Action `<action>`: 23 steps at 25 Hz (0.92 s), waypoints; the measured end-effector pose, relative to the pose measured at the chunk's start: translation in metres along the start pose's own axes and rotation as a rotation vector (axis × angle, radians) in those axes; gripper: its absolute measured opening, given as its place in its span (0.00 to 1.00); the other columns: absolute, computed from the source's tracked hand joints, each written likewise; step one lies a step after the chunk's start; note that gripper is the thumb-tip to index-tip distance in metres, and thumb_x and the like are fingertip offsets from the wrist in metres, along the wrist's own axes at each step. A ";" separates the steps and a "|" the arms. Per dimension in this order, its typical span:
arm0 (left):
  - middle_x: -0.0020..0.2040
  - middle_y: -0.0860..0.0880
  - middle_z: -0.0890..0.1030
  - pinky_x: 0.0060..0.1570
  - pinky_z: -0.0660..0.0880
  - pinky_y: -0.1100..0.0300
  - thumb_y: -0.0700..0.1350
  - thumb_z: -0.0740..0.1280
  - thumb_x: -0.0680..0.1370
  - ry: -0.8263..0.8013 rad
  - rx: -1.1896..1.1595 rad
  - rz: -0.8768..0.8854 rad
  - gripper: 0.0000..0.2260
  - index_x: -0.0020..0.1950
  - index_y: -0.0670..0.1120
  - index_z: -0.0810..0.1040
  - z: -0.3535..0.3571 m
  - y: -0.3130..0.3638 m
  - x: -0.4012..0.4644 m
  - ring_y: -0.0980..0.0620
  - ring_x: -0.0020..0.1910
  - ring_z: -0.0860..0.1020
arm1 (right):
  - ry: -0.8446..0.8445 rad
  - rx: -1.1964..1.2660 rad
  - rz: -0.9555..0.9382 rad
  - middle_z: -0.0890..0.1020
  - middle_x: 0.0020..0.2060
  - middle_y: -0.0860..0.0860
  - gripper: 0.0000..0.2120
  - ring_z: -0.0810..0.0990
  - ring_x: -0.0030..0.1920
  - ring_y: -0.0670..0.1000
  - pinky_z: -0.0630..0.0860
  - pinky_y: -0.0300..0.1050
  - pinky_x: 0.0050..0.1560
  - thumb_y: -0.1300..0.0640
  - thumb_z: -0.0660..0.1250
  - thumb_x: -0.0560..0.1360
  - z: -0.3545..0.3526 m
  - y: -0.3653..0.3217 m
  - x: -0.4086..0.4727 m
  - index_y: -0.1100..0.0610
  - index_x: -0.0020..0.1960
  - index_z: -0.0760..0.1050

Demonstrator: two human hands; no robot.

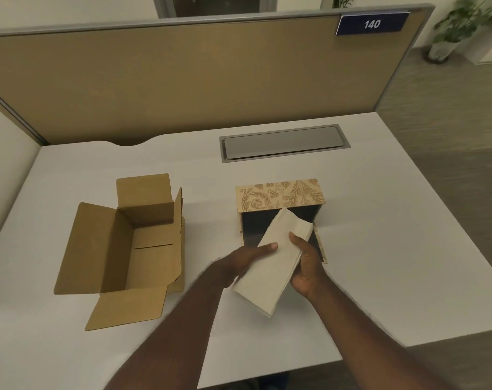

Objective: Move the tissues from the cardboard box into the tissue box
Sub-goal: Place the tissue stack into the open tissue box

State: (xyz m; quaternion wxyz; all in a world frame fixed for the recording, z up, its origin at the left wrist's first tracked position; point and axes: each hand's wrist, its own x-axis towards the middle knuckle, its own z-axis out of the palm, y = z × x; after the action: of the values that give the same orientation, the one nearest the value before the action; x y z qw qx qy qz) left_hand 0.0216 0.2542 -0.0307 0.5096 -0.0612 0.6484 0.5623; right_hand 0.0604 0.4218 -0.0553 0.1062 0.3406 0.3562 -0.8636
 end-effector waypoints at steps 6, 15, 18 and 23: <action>0.51 0.50 0.85 0.53 0.74 0.59 0.65 0.75 0.62 -0.046 0.162 -0.060 0.27 0.53 0.50 0.82 -0.017 -0.017 0.007 0.52 0.49 0.82 | 0.054 0.065 -0.082 0.83 0.53 0.59 0.16 0.82 0.53 0.62 0.79 0.62 0.50 0.56 0.65 0.75 -0.011 0.002 -0.003 0.53 0.63 0.74; 0.62 0.42 0.79 0.52 0.75 0.54 0.41 0.74 0.70 0.202 -0.277 0.119 0.23 0.63 0.48 0.73 -0.033 -0.021 0.017 0.45 0.57 0.78 | 0.121 0.088 -0.071 0.82 0.54 0.57 0.18 0.79 0.57 0.59 0.77 0.59 0.59 0.58 0.67 0.75 -0.031 -0.018 0.011 0.54 0.64 0.74; 0.62 0.40 0.80 0.55 0.76 0.52 0.38 0.75 0.72 0.307 -0.452 0.165 0.25 0.67 0.43 0.70 -0.030 -0.020 0.025 0.44 0.56 0.80 | 0.082 0.103 -0.037 0.80 0.61 0.59 0.23 0.77 0.64 0.61 0.71 0.61 0.68 0.59 0.68 0.74 -0.043 -0.028 0.020 0.56 0.69 0.71; 0.60 0.39 0.80 0.56 0.77 0.50 0.37 0.77 0.70 0.423 -0.551 0.212 0.28 0.67 0.44 0.69 -0.020 -0.019 0.039 0.43 0.54 0.81 | 0.101 0.059 0.025 0.82 0.54 0.57 0.17 0.80 0.57 0.58 0.80 0.54 0.55 0.62 0.72 0.70 -0.058 -0.042 0.033 0.57 0.59 0.77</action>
State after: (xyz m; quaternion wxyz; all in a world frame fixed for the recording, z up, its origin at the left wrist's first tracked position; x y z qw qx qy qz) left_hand 0.0036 0.2507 -0.0742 0.2673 -0.2437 0.5664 0.7405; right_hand 0.0477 0.4944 -0.0846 0.0887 0.3911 0.3310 -0.8542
